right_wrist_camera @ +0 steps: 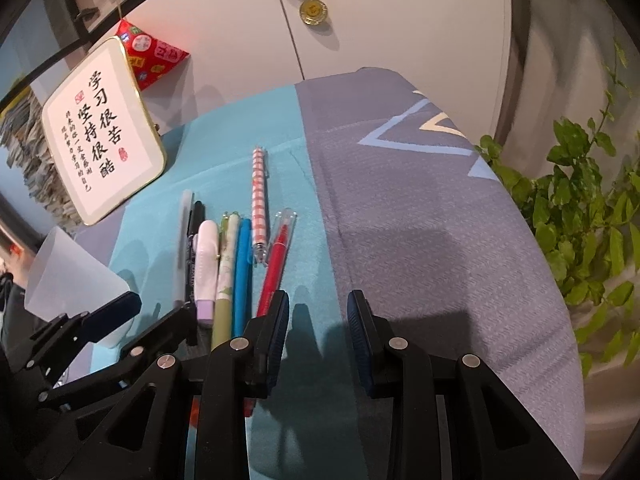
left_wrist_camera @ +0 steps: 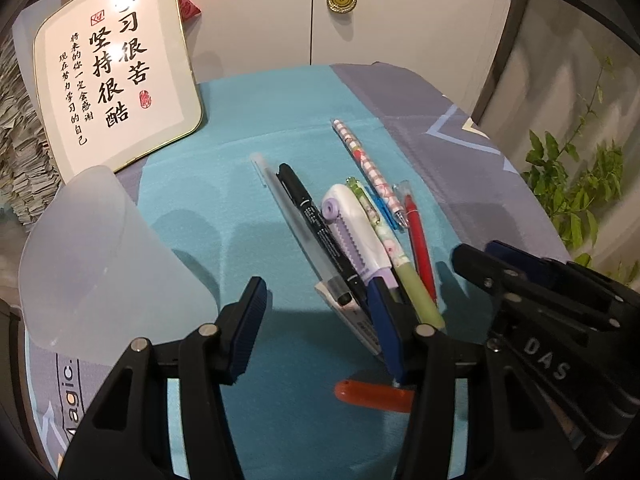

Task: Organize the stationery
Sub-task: 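Grasp the blue pen with the right gripper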

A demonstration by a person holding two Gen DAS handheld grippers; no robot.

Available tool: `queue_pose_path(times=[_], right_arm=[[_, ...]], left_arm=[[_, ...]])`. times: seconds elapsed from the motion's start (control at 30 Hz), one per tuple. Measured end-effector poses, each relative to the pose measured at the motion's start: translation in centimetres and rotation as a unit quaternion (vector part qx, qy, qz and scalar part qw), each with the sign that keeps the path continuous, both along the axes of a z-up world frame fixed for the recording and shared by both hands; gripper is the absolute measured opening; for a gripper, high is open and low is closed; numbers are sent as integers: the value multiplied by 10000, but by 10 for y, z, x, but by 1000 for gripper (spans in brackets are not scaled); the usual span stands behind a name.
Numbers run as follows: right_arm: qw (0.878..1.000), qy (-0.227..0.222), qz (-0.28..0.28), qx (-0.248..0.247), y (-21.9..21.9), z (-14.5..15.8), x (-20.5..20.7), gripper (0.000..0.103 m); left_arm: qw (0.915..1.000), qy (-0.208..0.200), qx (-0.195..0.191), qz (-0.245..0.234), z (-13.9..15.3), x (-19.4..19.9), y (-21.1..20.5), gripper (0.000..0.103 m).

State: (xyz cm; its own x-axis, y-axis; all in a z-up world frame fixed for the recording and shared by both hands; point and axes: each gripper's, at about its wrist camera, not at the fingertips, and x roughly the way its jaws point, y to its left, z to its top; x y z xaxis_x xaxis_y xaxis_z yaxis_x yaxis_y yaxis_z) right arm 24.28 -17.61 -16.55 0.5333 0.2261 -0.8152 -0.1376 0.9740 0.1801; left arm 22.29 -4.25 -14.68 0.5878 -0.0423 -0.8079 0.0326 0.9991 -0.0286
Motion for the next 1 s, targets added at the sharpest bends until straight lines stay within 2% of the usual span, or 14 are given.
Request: queue_pose_path(times=[0.13,0.3,0.47,0.5,0.6,0.63,0.7,0.77,0.8,0.83,0.9,1.0], right_arm=[[9998,79,72,-157,6,-7,7,32],[9997,109,95,-194,6,-10,10,32],[9998,-31,177,-28,6,-1,4,32],[9997,-56,232,3,8,1,4,35],[9988,-53,474,-116,23,3,3,66],[9983,-118,546,-177,29,4,1,70],[9964,-294,677,-414,41,5,-3,70],[9915,-408,780,-956,52,1,-4,70],[9899,-467,804,-1074,53,0,-5,63],[9906,-462,793,-1012,51,1,-6,44],[9940,-146,745,-781,42,-3,-2,19],[9966,-151,507,-637,21,-4,-4,18]], left_arm=[[9998,-9,109,-135,-1,-7,-4,39],[9960,317,-45,-830,-13,-28,-13,38],[9955,306,-105,-890,-16,-45,-2,37],[9960,263,-125,-850,-13,-47,2,37],[9972,135,-145,-727,-7,-53,10,38],[9974,97,-154,-695,-5,-54,12,38],[9976,67,-138,-675,-2,-57,12,38],[9975,72,-141,-695,-3,-57,11,38],[9973,74,-147,-710,-3,-57,10,38],[9973,69,-154,-718,-2,-57,9,38],[9972,41,-190,-728,1,-57,9,38],[9972,-5,-236,-712,3,-48,3,38]])
